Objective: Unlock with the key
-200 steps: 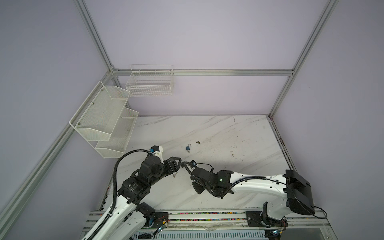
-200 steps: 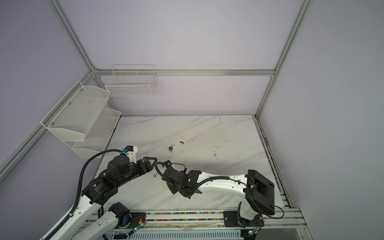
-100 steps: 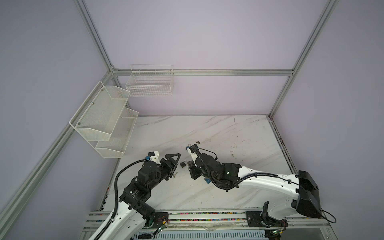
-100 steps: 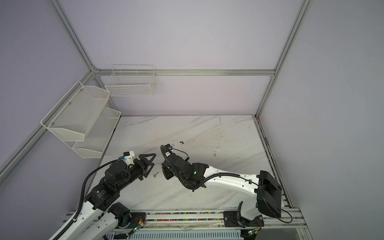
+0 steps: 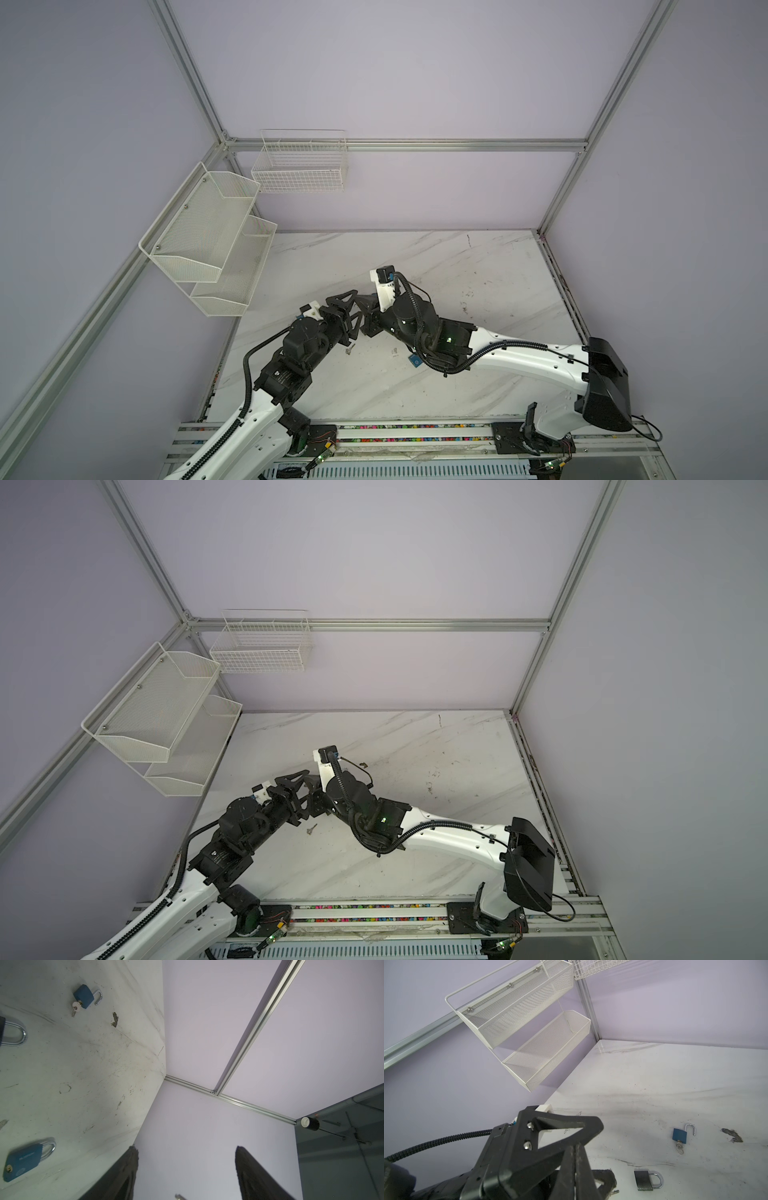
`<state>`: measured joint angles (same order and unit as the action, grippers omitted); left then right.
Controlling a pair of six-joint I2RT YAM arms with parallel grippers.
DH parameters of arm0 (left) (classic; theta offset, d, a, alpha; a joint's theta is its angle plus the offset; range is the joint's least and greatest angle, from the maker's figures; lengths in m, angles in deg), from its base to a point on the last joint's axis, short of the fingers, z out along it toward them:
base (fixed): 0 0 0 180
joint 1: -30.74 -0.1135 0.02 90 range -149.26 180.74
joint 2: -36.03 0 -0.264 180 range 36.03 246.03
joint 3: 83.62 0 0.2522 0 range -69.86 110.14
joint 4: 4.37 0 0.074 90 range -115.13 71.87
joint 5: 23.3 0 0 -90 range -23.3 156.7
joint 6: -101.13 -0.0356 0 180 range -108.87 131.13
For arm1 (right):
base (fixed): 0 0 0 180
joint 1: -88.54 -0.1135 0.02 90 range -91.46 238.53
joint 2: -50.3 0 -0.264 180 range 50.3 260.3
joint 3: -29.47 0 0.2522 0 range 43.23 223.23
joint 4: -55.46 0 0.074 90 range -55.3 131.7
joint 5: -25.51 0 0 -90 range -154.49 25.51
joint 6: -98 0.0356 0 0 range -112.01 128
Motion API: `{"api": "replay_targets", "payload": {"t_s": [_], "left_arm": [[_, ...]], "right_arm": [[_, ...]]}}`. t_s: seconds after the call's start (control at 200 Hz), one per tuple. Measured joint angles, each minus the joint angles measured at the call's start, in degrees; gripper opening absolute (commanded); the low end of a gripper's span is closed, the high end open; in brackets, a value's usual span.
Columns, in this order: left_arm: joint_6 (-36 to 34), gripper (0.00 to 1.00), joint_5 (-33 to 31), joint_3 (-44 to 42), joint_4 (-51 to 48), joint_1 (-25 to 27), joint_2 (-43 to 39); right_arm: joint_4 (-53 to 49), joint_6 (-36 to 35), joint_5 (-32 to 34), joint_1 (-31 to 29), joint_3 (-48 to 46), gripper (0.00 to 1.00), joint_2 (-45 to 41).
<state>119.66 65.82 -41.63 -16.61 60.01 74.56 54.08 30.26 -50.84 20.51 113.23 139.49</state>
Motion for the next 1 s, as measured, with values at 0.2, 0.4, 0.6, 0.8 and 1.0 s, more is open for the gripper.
{"api": "replay_targets", "payload": {"t_s": [0.2,0.4,0.6,0.8,1.0], "left_arm": [[4.09,0.69,-2.12,-0.13,2.34,-0.02,-1.29],[6.12,0.58,-4.81,-1.18,2.97,-0.02,-4.15],[7.08,0.46,-5.49,-1.22,3.13,-0.02,-4.17],[7.63,0.31,-5.62,-1.25,3.13,-0.02,-4.13],[7.87,0.20,-5.79,-1.25,3.13,-0.02,-4.13]], "right_arm": [[2.86,0.55,-0.50,0.00,-0.59,0.00,0.57],[5.88,0.74,-1.57,0.00,-1.66,0.00,0.57],[6.29,0.35,-2.56,0.00,-1.68,0.00,0.50],[6.51,-0.09,-2.73,0.00,-2.75,0.00,-0.22],[6.67,-0.50,-2.71,0.00,-3.17,0.00,-1.22]]}}
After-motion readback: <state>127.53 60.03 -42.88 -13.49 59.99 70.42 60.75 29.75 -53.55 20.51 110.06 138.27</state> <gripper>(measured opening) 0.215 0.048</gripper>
